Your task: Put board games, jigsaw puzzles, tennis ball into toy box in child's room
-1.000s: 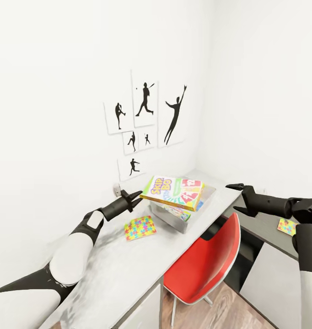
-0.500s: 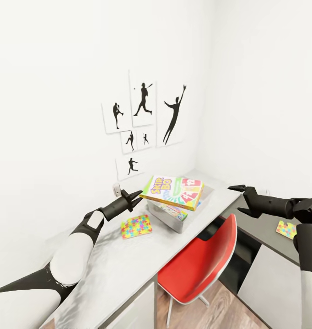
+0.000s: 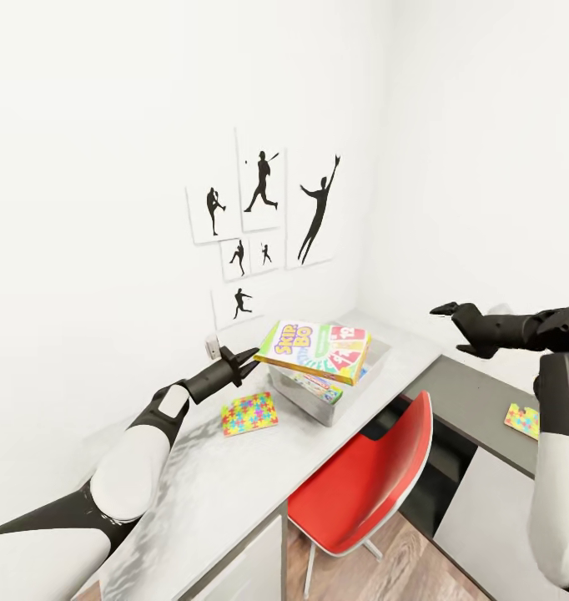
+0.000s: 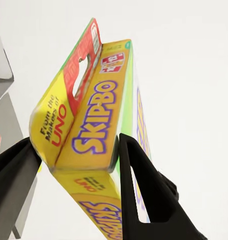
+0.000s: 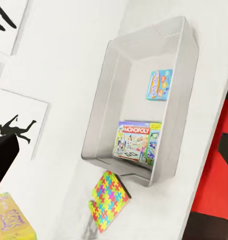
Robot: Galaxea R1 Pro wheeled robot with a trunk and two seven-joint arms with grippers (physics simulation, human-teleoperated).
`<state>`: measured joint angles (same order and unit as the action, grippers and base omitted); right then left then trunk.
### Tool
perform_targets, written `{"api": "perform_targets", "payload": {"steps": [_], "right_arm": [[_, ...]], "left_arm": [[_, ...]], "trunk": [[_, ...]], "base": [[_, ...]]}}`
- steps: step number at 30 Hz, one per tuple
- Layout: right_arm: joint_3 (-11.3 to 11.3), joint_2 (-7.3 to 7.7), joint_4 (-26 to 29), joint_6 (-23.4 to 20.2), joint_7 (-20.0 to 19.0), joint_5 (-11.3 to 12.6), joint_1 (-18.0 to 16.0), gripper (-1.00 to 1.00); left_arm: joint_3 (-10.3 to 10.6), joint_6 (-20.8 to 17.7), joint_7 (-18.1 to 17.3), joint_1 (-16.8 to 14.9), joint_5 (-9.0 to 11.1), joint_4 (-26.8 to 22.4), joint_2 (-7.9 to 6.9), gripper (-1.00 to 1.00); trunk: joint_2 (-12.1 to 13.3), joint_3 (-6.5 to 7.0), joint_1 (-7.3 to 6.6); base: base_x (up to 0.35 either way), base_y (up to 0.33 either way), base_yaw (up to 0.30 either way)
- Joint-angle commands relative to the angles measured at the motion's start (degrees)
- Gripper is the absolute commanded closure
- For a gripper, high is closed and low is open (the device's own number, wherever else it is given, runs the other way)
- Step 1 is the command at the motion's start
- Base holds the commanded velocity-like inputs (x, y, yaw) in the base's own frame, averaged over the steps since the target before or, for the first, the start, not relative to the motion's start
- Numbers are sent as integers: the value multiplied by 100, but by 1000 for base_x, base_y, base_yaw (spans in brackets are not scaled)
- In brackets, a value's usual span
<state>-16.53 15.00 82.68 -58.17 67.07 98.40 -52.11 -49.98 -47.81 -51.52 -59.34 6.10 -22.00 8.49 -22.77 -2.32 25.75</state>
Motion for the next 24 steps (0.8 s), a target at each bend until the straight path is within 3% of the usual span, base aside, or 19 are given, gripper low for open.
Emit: {"api": "perform_targets", "payload": {"steps": [1,6,11,15,17,18,20,24], "right_arm": [[189,-2,-249,-102,73,18,-217,-100],[910,-31,-1257,-183,85,-45,-999,-100],[1066,-69,-1656,-183,93,-94,-1392,-100],[1105,-79,-2086,-183,131,-98,-2047,-100],[1166,-94,-2931,-183,150,-100,-2675,-100],[1213,-93,-3184,-183,150,-101,-2834,-100],[1512,-66,-4106,-183,135,-92,-3399,-100],[1963,-70,-5071,-183,94,-98,-3976,-100]], "left_arm": [[-24,-36,3,-6,11,-6,2,100],[-22,-35,3,-2,14,-6,-62,100],[-23,49,2,1,14,-6,-88,100],[-21,161,-1,1,14,-6,-92,100],[-25,176,-9,1,14,-6,-93,100],[-26,178,-10,1,14,-6,-93,100],[-28,184,-14,2,14,-6,-93,100],[-33,182,-16,2,14,-6,-98,100]], "trunk": [[-15,-15,4],[-15,-15,4],[-15,-15,4],[-15,-15,4],[-15,-15,4],[-15,-15,4],[-15,-15,4],[-15,-15,4]], "base": [[0,0,0],[0,0,0],[0,0,0],[0,0,0],[0,0,0],[0,0,0],[0,0,0],[0,0,0]]}}
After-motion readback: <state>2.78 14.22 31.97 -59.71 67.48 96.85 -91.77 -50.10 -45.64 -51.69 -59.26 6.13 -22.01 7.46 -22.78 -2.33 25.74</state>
